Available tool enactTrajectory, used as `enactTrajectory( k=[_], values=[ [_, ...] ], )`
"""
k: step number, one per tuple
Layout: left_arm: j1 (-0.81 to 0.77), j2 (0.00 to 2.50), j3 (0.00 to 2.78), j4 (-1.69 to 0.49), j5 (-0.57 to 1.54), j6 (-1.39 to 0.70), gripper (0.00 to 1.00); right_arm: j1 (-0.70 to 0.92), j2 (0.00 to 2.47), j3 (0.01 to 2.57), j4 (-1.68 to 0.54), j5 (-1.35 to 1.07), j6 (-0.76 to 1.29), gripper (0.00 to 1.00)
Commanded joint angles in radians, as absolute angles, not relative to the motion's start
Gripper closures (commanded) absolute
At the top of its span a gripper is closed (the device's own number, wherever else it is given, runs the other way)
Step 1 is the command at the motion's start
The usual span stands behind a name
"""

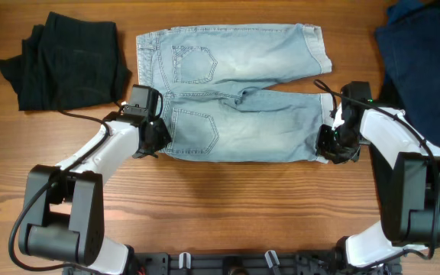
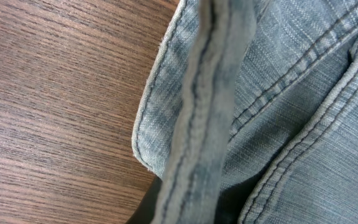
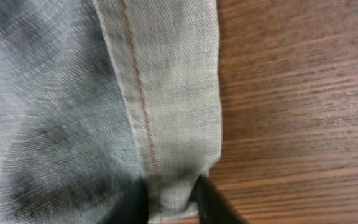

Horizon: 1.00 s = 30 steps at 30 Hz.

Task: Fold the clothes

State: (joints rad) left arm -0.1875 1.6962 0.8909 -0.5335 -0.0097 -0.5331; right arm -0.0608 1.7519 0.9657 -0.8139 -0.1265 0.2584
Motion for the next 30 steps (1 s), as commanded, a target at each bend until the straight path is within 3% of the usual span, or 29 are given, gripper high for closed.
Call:
enactTrajectory(
  k=[1,5,16,22,30],
  values=[
    [-0.176,1.707,0.883,-0.520,-0.043,-0.528,0.96,-0.050,1.773,0.933,-0.767,-0.174,0.324,0.96],
    [-0.176,1.647,0.886,-0.542,-0.043,-0.529,0.96,-0.054,1.726,0.948,-0.781,-0.173,0.354,0.96],
    [-0.176,1.498,0.886,-0.562,-0.114,-0.762,0.96,-0.072,1.593,0.952,-0.746,-0.146,0.861,0.96],
    [-0.176,1.469,0.887,-0.617,-0.114,-0.768,0.96,-0.072,1.535,0.952,-0.773,-0.146,0.876,0.96],
    [-0.178,1.282,0.886,-0.824,-0.113,-0.805,0.96,-0.072,1.227,0.952,-0.872,-0.019,0.855,0.96]
  ],
)
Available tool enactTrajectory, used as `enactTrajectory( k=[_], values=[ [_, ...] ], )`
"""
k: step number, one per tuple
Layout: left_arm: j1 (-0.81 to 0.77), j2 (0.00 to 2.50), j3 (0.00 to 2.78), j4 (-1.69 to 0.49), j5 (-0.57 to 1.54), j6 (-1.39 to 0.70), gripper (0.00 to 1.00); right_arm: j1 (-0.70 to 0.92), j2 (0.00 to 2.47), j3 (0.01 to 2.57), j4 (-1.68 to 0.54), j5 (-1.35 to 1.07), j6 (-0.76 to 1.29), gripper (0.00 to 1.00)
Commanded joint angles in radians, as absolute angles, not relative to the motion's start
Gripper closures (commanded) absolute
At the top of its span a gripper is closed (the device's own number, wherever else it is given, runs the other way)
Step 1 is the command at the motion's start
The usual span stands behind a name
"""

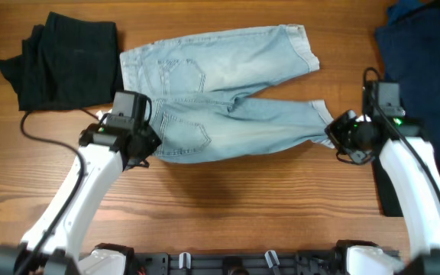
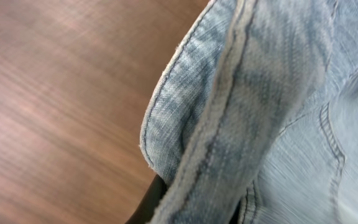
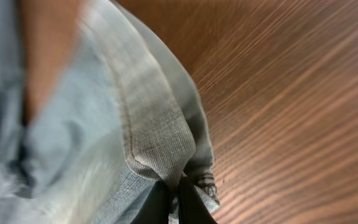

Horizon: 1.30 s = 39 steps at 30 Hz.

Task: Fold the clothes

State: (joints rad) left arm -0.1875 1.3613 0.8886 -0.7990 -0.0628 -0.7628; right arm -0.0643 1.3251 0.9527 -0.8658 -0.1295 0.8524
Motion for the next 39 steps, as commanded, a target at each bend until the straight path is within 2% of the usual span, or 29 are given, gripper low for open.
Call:
enactTrajectory(
  k=[1,3,5,6,7,8,10,15,19,22,24,29,37,39],
  values=[
    [-0.178,1.270,0.886,-0.825,-0.113,-0.805,0.96,-0.072,1.211,0.952,-0.871,-0.014,0.840,0.96],
    [-0.178,1.268,0.886,-0.823,-0.113,-0.805,0.78,-0.072,1.205,0.952,-0.873,-0.015,0.830,0.96],
    [-0.178,1.277,0.886,-0.824,-0.113,-0.805,0.66,-0.072,1.215,0.952,-0.884,-0.015,0.830,0.96],
    [-0.178,1.282,0.886,-0.828,-0.108,-0.805,0.50,-0.072,1.221,0.952,-0.891,-0.019,0.829,0.96],
    [-0.178,1.288,0.886,-0.831,-0.100,-0.804,0.40,-0.071,1.229,0.952,-0.897,-0.025,0.830,0.96],
    [-0.178,1.292,0.886,-0.837,-0.096,-0.803,0.33,-0.071,1.234,0.952,-0.903,-0.027,0.830,0.96],
    [-0.178,1.293,0.886,-0.856,-0.093,-0.801,0.28,-0.072,1.242,0.952,-0.915,-0.026,0.831,0.96],
    [-0.178,1.293,0.886,-0.950,-0.017,-0.871,0.29,-0.071,1.242,0.952,-0.936,-0.027,0.842,0.96],
    [-0.178,1.293,0.872,-1.083,-0.004,-1.132,0.40,-0.072,1.242,0.952,-0.934,-0.026,0.867,0.96],
    [-0.178,1.293,0.829,-1.077,0.041,-1.403,0.41,-0.072,1.242,0.952,-0.923,-0.025,0.867,0.96],
    [-0.178,1.295,0.797,-1.023,0.041,-1.552,0.36,-0.071,1.242,0.951,-0.915,-0.021,0.866,0.96],
    [-0.178,1.328,0.724,-0.832,0.041,-1.587,0.34,-0.071,1.261,0.942,-0.918,-0.022,0.868,0.96],
    [-0.179,1.487,0.720,-0.741,0.076,-1.587,0.36,-0.071,1.300,0.940,-0.932,-0.022,0.886,0.96],
    [-0.179,1.540,0.720,-0.693,0.105,-1.587,0.33,-0.071,1.300,0.941,-0.931,-0.022,0.882,0.96]
  ],
)
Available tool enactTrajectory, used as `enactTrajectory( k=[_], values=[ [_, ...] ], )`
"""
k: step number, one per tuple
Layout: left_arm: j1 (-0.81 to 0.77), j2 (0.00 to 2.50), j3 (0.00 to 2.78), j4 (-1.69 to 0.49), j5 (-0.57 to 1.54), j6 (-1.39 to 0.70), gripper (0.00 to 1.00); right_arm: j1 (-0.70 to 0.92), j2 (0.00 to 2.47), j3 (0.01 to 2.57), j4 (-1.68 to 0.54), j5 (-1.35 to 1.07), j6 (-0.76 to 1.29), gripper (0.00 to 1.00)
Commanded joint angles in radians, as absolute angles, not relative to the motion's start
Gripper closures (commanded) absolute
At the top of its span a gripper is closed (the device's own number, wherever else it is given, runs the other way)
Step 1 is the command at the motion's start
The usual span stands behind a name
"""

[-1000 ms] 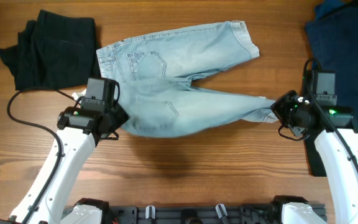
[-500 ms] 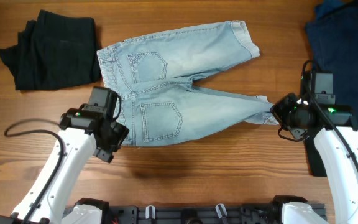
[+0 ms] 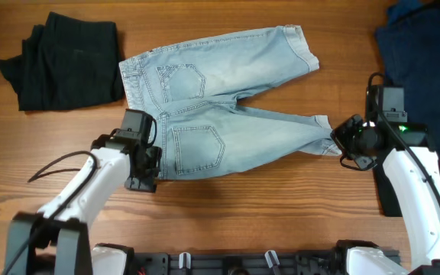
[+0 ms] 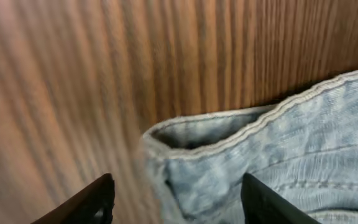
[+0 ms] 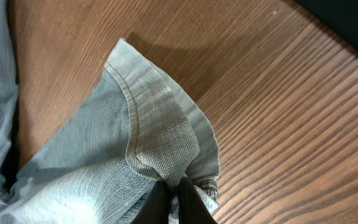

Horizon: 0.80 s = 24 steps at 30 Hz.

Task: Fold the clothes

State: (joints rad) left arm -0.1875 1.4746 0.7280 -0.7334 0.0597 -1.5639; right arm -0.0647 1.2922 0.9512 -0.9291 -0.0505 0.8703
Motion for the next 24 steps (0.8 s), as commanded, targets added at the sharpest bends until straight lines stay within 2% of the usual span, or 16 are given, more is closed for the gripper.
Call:
enactTrajectory(
  k=[1,3,4,6,7,10,14,18,24],
  values=[
    [-0.179,1.556,0.720,-0.677,0.104,-1.587,0.33,-0.071,1.300,0.940,-0.930,-0.022,0.882,0.96],
    [-0.179,1.587,0.720,-0.633,0.104,-1.586,0.32,-0.071,1.300,0.940,-0.925,-0.022,0.880,0.96],
    [-0.179,1.600,0.720,-0.614,0.103,-1.586,0.37,-0.071,1.300,0.940,-0.919,-0.022,0.867,0.96],
    [-0.179,1.605,0.720,-0.601,0.099,-1.555,0.71,-0.071,1.301,0.941,-0.916,-0.022,0.861,0.96],
    [-0.179,1.605,0.720,-0.601,0.094,-1.522,0.96,-0.071,1.301,0.940,-0.913,-0.022,0.844,0.96],
    [-0.179,1.599,0.720,-0.601,0.102,-1.412,0.96,-0.071,1.301,0.941,-0.918,-0.022,0.826,0.96],
    [-0.179,1.497,0.722,-0.627,0.216,-1.283,0.96,-0.071,1.282,0.941,-0.952,-0.048,0.792,0.96],
    [-0.196,1.262,0.722,-0.812,0.169,-1.283,0.96,-0.071,1.217,0.941,-1.034,-0.052,0.762,0.96],
    [-0.246,0.967,0.722,-0.961,0.065,-1.287,0.96,-0.071,1.049,0.941,-1.131,-0.065,0.728,0.96]
  ],
)
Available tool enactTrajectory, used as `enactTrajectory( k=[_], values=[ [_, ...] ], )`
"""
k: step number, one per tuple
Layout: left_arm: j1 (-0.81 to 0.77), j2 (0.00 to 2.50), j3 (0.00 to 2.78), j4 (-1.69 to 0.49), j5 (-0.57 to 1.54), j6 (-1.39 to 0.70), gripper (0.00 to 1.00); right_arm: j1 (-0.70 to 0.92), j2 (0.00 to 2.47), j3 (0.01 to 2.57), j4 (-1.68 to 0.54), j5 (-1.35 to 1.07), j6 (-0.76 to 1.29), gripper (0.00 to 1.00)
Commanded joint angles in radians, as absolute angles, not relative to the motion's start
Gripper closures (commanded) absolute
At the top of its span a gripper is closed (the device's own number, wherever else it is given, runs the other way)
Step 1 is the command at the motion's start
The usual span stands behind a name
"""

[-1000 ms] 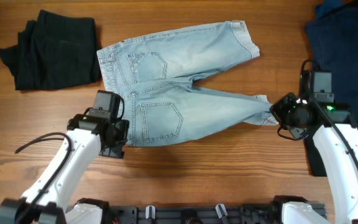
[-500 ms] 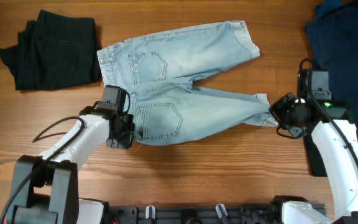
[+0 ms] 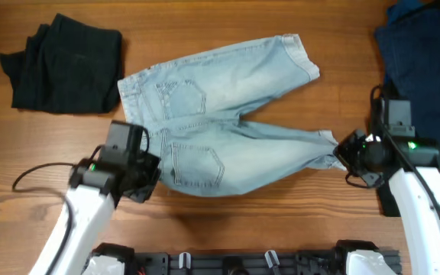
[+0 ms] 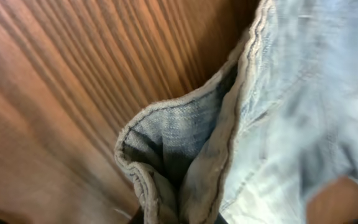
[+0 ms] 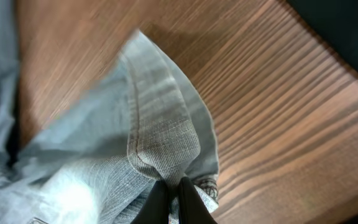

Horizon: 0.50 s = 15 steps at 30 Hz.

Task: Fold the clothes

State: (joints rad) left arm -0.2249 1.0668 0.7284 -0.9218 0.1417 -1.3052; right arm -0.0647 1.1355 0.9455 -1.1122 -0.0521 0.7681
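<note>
Light blue denim shorts (image 3: 228, 107) lie spread across the middle of the table, pockets up, waistband to the left. My left gripper (image 3: 148, 180) is shut on the near corner of the waistband (image 4: 166, 155); the denim bunches between its fingers in the left wrist view, where the gripper (image 4: 179, 214) is mostly hidden by cloth. My right gripper (image 3: 344, 158) is shut on the hem (image 5: 166, 143) of the near leg; its dark fingers (image 5: 157, 202) pinch the folded cuff. The near leg is stretched between both grippers.
A crumpled black garment (image 3: 63, 61) lies at the far left. A dark navy garment (image 3: 422, 69) covers the far right, close behind my right arm. Bare wooden table (image 3: 250, 214) runs along the near side.
My left gripper, open around the waistband corner before, is now shut on it and sits slightly nearer and to the left. The right gripper still holds the hem, shifted a little right and nearer.
Both grippers first held the shorts flat on the table, left on the waistband, right on the near hem. Then the shorts were raised and shifted left. Later the left gripper stood open at the waistband corner while the right kept its hold. Now both grip again.
</note>
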Motion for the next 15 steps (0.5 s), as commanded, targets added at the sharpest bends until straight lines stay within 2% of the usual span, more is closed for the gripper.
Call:
enactTrajectory(
  k=[1,5,9,15],
  values=[
    [-0.250,0.947,0.722,-0.974,0.056,-1.287,0.96,-0.071,1.030,0.941,-1.134,-0.075,0.712,0.96],
    [-0.252,0.933,0.722,-0.982,-0.012,-1.287,0.96,-0.071,1.002,0.941,-1.090,-0.087,0.652,0.96],
    [-0.252,1.008,0.722,-0.923,-0.105,-1.287,0.96,-0.070,1.072,0.941,-0.915,-0.108,0.579,0.96],
    [-0.252,1.203,0.722,-0.630,-0.193,-1.286,0.96,-0.070,1.301,0.941,-0.520,-0.252,0.471,0.96]
  ],
)
